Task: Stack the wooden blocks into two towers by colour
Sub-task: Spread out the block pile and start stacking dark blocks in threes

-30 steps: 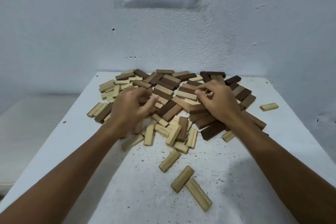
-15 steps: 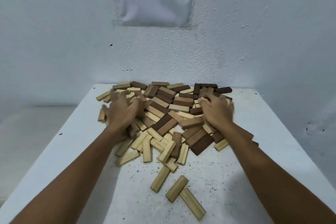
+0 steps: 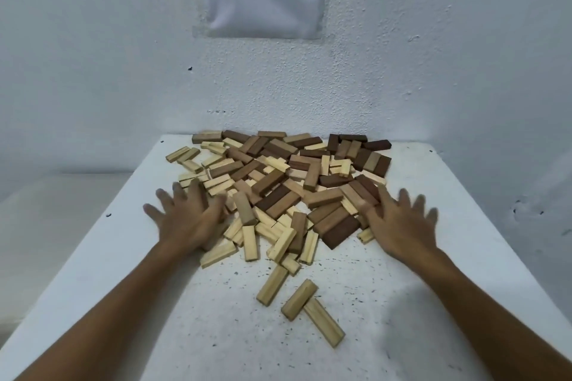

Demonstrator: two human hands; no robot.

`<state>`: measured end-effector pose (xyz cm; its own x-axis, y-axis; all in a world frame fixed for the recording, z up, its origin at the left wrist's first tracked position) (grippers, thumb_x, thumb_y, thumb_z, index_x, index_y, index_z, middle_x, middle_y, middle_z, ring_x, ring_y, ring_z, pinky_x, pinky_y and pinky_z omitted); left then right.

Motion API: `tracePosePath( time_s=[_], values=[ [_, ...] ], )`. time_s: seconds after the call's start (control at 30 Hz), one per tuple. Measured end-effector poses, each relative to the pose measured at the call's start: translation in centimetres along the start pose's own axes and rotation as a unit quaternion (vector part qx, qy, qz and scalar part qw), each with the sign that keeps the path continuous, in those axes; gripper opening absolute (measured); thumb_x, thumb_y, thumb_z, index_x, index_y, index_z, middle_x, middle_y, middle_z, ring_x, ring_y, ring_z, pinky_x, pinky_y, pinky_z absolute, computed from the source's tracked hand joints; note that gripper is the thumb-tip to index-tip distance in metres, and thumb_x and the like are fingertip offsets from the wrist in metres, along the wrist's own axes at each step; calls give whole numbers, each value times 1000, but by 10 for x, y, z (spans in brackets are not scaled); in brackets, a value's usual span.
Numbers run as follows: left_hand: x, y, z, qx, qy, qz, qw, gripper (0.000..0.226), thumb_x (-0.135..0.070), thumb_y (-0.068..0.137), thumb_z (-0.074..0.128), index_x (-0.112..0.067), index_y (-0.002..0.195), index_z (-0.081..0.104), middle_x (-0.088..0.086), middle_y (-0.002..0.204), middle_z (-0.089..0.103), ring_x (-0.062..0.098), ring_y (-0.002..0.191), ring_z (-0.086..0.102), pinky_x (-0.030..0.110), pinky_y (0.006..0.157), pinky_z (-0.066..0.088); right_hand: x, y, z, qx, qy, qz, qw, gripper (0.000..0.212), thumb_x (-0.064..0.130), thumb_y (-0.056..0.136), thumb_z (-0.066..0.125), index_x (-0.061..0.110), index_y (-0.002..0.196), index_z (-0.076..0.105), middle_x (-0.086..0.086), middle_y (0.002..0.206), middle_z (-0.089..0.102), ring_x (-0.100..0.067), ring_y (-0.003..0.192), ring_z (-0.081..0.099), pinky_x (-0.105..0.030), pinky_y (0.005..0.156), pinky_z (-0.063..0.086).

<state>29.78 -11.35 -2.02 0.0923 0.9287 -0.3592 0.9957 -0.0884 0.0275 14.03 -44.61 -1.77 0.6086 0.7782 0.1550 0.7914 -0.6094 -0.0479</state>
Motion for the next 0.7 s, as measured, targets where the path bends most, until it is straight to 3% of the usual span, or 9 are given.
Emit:
tracePosePath(
  time_s=[0.1, 0.17, 0.27, 0.37, 0.43, 0.5, 0.6, 0.63, 0.7],
  values=[
    [-36, -9, 14, -5, -42, 28, 999, 67, -69, 92, 29, -31, 147, 32, 13, 160, 11, 40, 147, -3, 62, 114, -8, 38, -1, 2, -19, 48, -26, 998, 72, 72, 91, 11, 36, 153, 14, -13, 158, 23, -39, 143, 19, -57, 114, 15],
    [-61, -13, 20, -5, -44, 65, 997, 64, -69, 92, 28, -32, 143, 41, 7, 160, 18, 36, 148, -2, 66, 114, -3, 58, 2, -1, -18, 86, -6, 996, 66, 68, 94, 18, 37, 152, 17, -13, 158, 21, -36, 143, 21, -58, 112, 15],
    [-92, -15, 20, -10, 19, 130, 991, 64, -70, 93, 19, -34, 139, 46, 1, 158, 27, 27, 149, 6, 67, 109, -15, 70, 1, -2, -53, 118, -12, 992, 60, 61, 96, 26, 34, 150, 23, -10, 158, 21, -34, 141, 23, -57, 109, 18],
    [-117, -16, 23, -7, 114, 227, 967, 74, -72, 88, 7, -37, 144, 39, 2, 155, 34, 30, 145, 22, 62, 113, -13, 79, 0, -4, -102, 117, -83, 984, 54, 51, 98, 35, 31, 149, 29, -6, 157, 25, -30, 143, 21, -52, 110, 20],
    [-123, -12, 33, 34, 150, 247, 957, 73, -74, 88, 8, -38, 150, 25, 7, 160, 21, 42, 145, 15, 59, 115, -9, 91, 6, -3, -115, 120, -173, 971, 53, 46, 99, 38, 29, 149, 32, -4, 158, 26, -27, 145, 18, -46, 113, 16],
    [-124, -7, 34, 71, 94, 269, 956, 80, -77, 84, 11, -35, 150, 28, 6, 159, 23, 41, 145, 14, 56, 117, -2, 104, 12, -6, -83, 200, -278, 936, 50, 36, 99, 43, 25, 147, 38, -3, 157, 30, -21, 145, 23, -38, 117, 18],
    [-112, -6, 7, 84, -162, 336, 924, 74, -69, 81, 32, -25, 138, 49, 3, 141, 51, 21, 136, 37, 50, 116, 23, 109, 15, -20, -27, 357, -325, 875, 47, 20, 94, 54, 17, 141, 49, -3, 155, 35, -12, 143, 29, -36, 117, 27],
    [-103, -8, -3, 83, -195, 351, 912, 71, -67, 80, 41, -25, 137, 50, 1, 141, 51, 17, 136, 37, 49, 114, 28, 107, 13, -26, -32, 365, -339, 866, 50, 24, 92, 58, 18, 140, 50, -2, 155, 35, -10, 143, 29, -38, 118, 27],
    [-83, -19, -16, 94, -140, 411, 896, 82, -74, 75, 49, -29, 144, 43, -4, 151, 38, 11, 145, 22, 49, 118, 22, 99, 0, -34, -16, 314, -381, 869, 66, 49, 85, 62, 28, 144, 43, 7, 158, 28, -8, 144, 26, -40, 118, 27]
  ],
)
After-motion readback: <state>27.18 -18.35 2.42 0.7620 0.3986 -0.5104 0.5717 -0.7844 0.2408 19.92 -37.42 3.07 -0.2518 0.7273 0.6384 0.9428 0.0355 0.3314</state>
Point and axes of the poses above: each hand's wrist, its own y-axis towards the middle knuckle, its own z-axis out of the palm, x = y × z, the point moved 5 cm from there along y, towards the middle knuckle
